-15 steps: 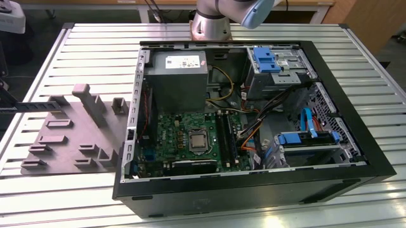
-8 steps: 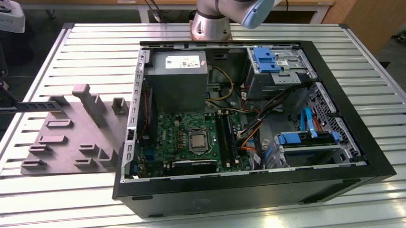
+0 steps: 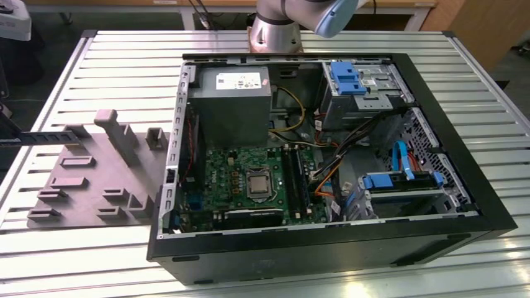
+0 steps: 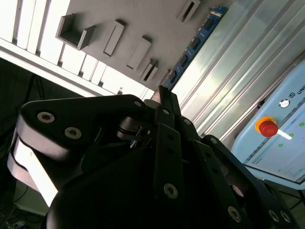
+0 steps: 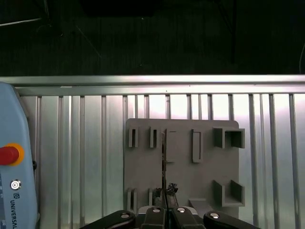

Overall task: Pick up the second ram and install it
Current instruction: 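Pick up the second ram and move it above second insertion slot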

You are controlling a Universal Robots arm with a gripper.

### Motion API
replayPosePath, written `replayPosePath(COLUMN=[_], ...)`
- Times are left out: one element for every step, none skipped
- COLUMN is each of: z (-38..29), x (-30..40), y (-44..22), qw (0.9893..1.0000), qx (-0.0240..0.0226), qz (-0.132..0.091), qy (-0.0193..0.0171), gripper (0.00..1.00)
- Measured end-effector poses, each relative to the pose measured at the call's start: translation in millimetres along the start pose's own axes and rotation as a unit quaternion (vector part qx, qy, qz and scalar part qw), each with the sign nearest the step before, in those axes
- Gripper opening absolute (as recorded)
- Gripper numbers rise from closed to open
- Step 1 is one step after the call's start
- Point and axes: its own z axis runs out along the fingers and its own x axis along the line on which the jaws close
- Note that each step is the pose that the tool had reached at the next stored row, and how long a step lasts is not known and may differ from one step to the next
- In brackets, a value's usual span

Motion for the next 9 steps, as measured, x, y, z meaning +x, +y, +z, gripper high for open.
replayPosePath(z=[-1.1,-2.4,-3.7,-5.2,-6.7,-8.5,-10.2,-11.9,-13.7], x=[0.0,-0.1,-0.1,-0.2,-0.2,-0.3,-0.3,-0.4,-0.4], y=[0.0,0.1,0.1,0.2,0.3,0.4,0.4,0.5,0.6], qw=[1.0,1.0,1.0,1.0,1.0,1.0,1.0,1.0,1.0], qx=[0.0,0.0,0.0,0.0,0.0,0.0,0.0,0.0,0.0], qz=[0.0,0.0,0.0,0.0,0.0,0.0,0.0,0.0,0.0], qy=[-0.0002,-0.0004,-0.0007,-0.0009,-0.0011,-0.0015,-0.0018,-0.0021,-0.0025], gripper=[0.11,0.11,0.11,0.11,0.11,0.11,0.11,0.11,0.11])
